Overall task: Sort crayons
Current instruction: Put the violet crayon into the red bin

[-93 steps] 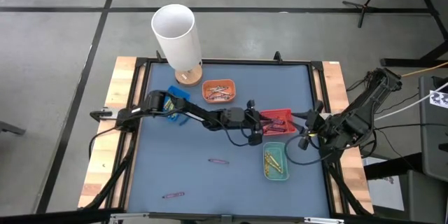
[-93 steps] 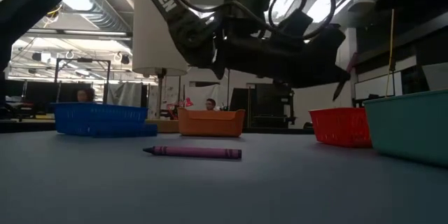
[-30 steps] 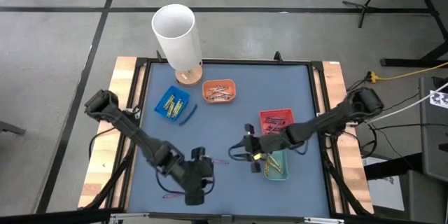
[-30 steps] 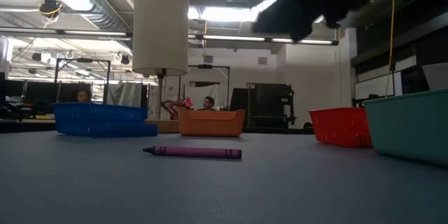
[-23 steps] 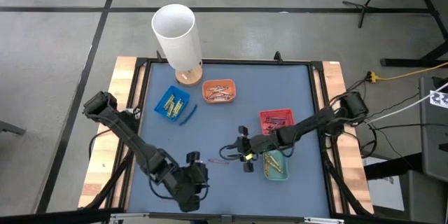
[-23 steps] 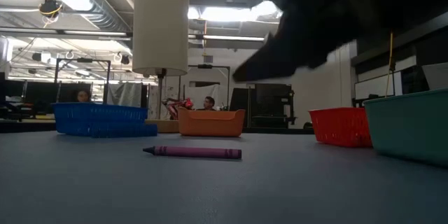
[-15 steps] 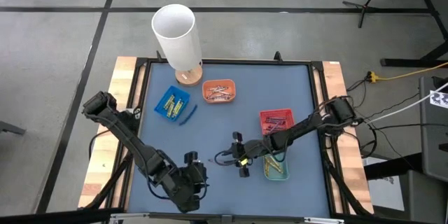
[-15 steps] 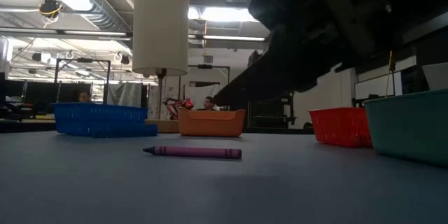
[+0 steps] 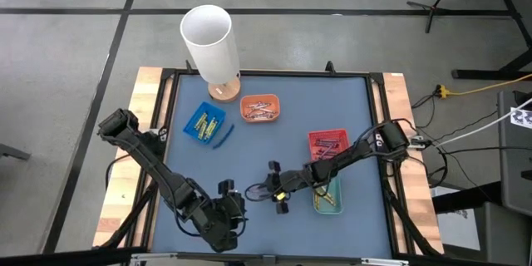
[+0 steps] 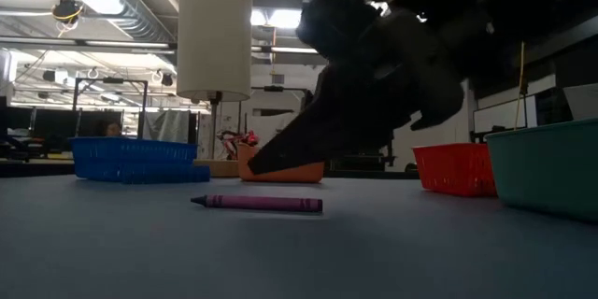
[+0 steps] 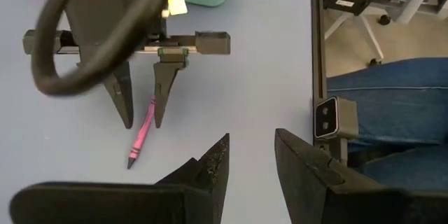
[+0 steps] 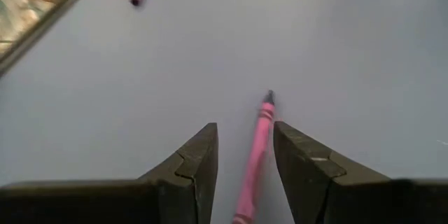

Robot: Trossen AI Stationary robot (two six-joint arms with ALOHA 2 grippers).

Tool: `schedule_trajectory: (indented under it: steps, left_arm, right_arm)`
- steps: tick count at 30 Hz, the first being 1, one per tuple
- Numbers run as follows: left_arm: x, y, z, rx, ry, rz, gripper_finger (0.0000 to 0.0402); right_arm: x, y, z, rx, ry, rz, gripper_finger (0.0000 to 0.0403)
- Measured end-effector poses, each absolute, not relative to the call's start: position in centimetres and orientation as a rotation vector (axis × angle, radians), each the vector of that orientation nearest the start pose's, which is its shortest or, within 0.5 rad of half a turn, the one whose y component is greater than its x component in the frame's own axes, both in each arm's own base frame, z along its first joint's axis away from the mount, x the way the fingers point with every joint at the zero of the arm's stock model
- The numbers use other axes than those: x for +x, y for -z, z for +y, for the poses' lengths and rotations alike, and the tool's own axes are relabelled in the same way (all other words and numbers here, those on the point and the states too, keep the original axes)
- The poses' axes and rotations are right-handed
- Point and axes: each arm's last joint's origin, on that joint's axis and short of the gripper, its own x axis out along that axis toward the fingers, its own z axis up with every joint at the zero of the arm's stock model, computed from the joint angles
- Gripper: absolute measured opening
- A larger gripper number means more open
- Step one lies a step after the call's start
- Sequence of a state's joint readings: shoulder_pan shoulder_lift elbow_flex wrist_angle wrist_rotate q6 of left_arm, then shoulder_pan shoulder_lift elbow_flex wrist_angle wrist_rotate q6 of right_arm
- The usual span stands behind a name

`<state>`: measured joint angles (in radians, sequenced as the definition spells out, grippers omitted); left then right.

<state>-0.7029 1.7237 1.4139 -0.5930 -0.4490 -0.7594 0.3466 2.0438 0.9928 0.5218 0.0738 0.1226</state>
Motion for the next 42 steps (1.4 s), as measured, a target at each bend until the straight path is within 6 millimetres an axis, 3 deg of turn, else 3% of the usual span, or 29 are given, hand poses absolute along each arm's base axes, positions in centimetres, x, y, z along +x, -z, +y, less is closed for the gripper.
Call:
schedule_trajectory:
  steps: [33,42]
  left_arm:
    - [29.1,-27.3,-22.9,-0.25,-0.082,0.776,0.0099]
    - [29.1,-27.3,-22.9,-0.25,-0.082,0.775,0.0099]
  right_arm:
    - [36.7,-9.5,12.9,-0.044,-0.158,0.677,0.0136]
    - [36.6,-9.5,12.9,-0.042,-0.169,0.684,0.0063]
